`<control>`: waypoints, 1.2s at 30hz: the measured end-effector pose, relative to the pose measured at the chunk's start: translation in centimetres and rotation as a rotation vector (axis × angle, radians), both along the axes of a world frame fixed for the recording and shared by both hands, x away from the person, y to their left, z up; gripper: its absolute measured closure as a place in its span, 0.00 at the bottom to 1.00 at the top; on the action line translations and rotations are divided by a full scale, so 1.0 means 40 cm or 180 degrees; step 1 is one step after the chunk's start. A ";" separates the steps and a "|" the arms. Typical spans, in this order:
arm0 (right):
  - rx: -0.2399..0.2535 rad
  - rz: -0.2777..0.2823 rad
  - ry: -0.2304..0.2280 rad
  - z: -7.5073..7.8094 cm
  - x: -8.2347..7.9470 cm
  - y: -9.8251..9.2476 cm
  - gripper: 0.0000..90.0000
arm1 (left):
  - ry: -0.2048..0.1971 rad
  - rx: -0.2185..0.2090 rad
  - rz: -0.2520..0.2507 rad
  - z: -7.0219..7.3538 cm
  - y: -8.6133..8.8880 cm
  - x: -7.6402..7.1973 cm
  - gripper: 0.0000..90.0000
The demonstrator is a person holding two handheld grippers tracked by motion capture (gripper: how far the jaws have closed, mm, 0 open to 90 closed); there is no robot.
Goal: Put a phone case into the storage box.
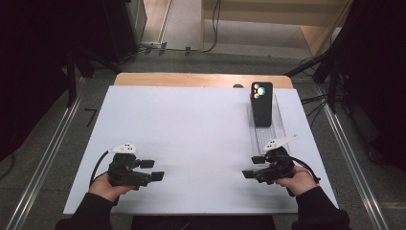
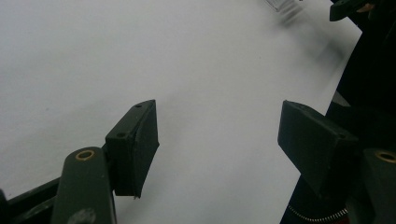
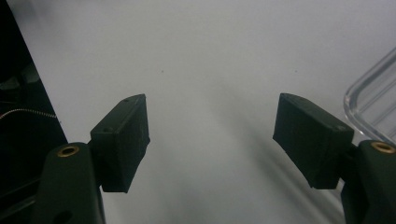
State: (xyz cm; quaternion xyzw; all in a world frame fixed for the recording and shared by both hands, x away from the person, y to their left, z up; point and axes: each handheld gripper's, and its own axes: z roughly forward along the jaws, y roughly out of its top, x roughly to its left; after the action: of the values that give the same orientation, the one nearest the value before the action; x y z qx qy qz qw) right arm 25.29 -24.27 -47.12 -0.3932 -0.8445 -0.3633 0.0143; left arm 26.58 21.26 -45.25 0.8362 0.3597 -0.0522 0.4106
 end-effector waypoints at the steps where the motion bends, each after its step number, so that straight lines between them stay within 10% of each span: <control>1: -0.0017 -0.0018 0.0015 0.000 -0.003 -0.002 0.28 | 0.0004 -0.0009 0.0000 -0.001 0.000 -0.001 0.32; 36: -0.0111 -0.0075 0.0004 -0.025 -0.013 -0.046 0.28 | 0.0031 0.0042 -0.0025 -0.017 -0.002 0.005 0.32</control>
State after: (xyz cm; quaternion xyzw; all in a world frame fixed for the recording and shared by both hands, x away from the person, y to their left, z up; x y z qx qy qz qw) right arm 24.78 -26.10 -48.12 -0.4036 -0.8460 -0.3484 0.0037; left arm 26.76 21.18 -45.94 0.8401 0.3588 -0.0554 0.4031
